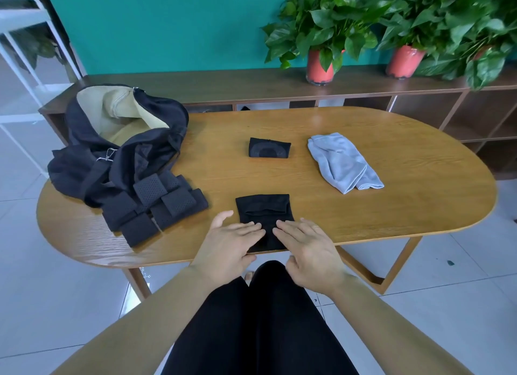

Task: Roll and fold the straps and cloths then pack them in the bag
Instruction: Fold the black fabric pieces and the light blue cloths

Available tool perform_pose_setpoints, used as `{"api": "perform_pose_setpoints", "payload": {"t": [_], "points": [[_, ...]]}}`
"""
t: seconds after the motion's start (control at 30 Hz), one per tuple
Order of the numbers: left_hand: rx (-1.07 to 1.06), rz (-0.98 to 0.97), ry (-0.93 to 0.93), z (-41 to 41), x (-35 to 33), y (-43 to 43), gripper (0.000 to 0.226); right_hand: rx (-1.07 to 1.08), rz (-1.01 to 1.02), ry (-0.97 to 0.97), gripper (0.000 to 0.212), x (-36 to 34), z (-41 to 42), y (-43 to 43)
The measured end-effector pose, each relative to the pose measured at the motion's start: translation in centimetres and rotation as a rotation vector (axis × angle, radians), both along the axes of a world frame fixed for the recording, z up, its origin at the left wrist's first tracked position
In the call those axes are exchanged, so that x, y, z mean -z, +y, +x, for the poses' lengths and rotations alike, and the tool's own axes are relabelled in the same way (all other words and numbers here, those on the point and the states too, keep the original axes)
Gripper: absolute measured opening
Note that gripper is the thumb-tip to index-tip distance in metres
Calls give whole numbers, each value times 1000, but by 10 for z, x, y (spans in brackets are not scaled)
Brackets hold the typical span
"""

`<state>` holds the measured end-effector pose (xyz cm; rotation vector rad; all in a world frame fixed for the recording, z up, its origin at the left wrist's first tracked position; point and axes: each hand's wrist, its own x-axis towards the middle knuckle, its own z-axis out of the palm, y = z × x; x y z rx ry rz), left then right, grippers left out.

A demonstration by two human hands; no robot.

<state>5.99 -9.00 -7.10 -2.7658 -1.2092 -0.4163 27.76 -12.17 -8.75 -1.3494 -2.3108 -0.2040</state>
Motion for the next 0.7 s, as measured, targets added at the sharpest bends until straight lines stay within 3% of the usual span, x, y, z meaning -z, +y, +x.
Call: {"api": "perform_pose_setpoints", "payload": {"t": [0.1,0.2,0.33,0.4,0.53,0.63,0.7], "points": [[12,12,-110,-4,-4,0,33,-5,79,55,40,-6,2,3],[-41,-19,-232,-3,-13,-4,15,27,34,150,33,-17,-1,5],[-149,-132,-373,2,-20,-5,23,103,-40,266,24,-26,-9,11],[-166,-217,-389,4,-20,-1,27,132,-170,358,25,-25,-13,16],[-276,-438,-539,8,-22,6,16,234,-526,751,17,-32,-20,23],[-399,-434,-628,11,-23,17,25,329,-575,931,11,-36,-22,37],[-475,-385,-620,13,-24,24,32,376,-562,949,26,-37,-24,45]]}}
